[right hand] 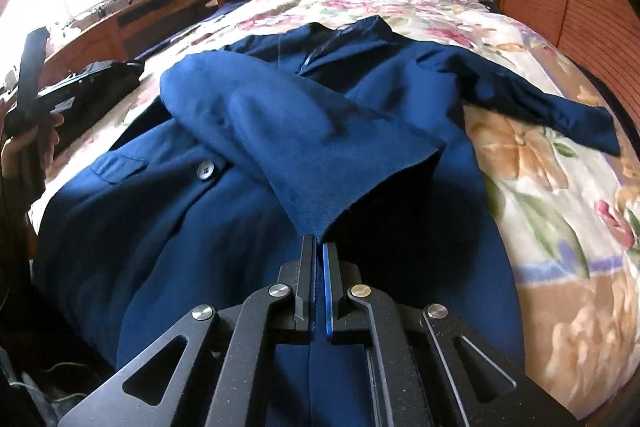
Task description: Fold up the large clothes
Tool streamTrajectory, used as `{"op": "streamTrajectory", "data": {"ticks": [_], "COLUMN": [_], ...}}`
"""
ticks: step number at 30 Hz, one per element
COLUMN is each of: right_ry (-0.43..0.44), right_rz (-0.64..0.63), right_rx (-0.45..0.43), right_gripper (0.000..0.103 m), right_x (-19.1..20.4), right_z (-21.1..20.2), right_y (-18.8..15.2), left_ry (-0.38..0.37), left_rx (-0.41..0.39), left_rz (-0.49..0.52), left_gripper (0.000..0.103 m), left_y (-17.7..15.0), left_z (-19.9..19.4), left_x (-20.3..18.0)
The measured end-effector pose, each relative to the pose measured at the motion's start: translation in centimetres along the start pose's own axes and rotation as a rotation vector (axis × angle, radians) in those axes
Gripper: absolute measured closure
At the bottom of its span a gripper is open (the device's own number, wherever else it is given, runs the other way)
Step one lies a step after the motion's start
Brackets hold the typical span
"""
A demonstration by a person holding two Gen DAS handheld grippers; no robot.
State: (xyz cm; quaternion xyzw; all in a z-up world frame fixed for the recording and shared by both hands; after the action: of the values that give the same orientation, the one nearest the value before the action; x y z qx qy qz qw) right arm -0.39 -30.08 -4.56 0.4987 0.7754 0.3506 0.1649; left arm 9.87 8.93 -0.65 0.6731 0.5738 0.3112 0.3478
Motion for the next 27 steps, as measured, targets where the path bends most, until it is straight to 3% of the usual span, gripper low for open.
{"op": "streamTrajectory", "data": {"ticks": [5, 7, 10, 15, 27], "right_ry": [-0.041, -0.079, -0.056, 0.014, 0.18], "right_rz": [0.001, -0.015, -0.045, -0.114, -0.17], "right_rx": [-0.095, -0.129, -0.161, -0.164, -0.034], "right_gripper": [0.098, 0.084, 0.073, 0.072, 0.072], "right_x": [0.3, 0.7, 1.2, 3.1, 7.0], "right_z": [-3.2, -3.9, -3.2, 0.9, 15.4], "right_y": [2.0, 3.1, 5.8, 10.3, 20.9], "left_ry": [-0.004, -0.006, 0.002, 0.016, 0.04], "left_rx": [-0.001, 0.003, 0.005, 0.017, 0.041], "left_rz": [-0.001, -0.001, 0.005, 0.013, -0.024], "left_gripper": [0.067, 0.067, 0.067, 0.067, 0.067], "left_y": [0.0, 0.0, 0.0, -0.1, -0.5], "left_z": [0.2, 0.2, 0.3, 0.9, 2.5], "left_x": [-0.2, -0.2, -0.2, -0.3, 1.4]}}
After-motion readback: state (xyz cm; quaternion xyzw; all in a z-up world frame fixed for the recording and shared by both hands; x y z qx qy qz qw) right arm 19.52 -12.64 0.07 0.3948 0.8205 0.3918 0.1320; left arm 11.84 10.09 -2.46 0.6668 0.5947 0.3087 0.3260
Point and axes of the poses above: each gripper's, at about its wrist camera, not at the fingertips, and z roughly the way its jaws point, x to its left, y to its top, the point moved 2 cm from there along z, roughly the way its jaws point, and after that the axes turned 8 degrees about y, right-handed, at the moved point
